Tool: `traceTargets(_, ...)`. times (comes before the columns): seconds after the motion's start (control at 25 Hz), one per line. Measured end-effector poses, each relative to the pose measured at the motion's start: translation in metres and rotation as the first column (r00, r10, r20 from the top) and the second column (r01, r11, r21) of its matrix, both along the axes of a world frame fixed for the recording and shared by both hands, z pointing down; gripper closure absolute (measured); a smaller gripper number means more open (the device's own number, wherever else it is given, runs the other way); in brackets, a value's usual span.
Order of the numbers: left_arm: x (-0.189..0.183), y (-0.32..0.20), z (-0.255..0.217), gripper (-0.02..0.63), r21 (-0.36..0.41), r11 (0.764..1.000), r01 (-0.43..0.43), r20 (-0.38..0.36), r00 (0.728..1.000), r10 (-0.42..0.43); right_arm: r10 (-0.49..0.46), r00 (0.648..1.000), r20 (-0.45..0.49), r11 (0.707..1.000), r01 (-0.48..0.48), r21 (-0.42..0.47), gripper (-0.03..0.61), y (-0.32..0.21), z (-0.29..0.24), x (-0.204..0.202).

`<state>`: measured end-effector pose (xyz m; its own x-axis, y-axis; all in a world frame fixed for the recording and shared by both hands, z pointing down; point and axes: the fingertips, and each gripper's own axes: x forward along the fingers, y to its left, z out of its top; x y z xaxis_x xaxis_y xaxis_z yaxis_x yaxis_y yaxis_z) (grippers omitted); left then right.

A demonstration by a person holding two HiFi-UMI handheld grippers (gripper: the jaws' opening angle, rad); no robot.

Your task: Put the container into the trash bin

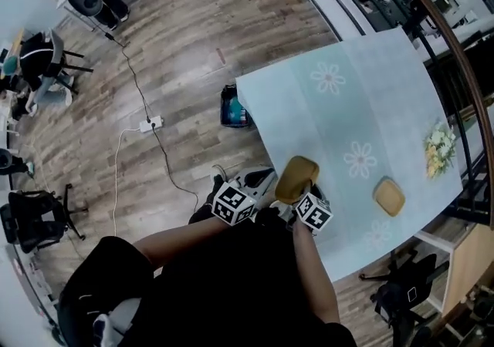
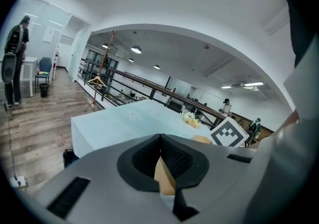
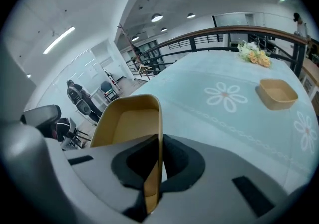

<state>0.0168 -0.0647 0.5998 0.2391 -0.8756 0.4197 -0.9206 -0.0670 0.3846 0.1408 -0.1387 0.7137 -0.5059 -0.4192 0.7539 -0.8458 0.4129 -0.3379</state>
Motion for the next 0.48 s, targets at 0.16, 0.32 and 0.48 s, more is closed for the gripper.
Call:
traceTargets(0.16, -0.057, 0.044, 0.006, 0.6, 0.001, 0.997, 0.078, 0.002, 0.997, -0.078, -0.132, 0.991, -0.033, 0.99, 0.134, 0.046, 0.54, 0.03, 0.0, -0.076)
traceTargets(0.32, -0.116, 0.083, 0.016, 0.6, 0.023, 0.988, 0.156, -0.027, 0.988, -0.155, -0.282, 0.959, -0.017, 0.959, 0.282, 0.022, 0.54, 0.078, 0.011, -0.157)
traceTargets(0.48, -0.177, 0.105, 0.023, 0.6, 0.029, 0.978, 0.208, -0.055, 0.977, -0.206, -0.4, 0.915, -0.056, 0.916, 0.401, 0.014, 0.54, 0.106, 0.018, -0.227)
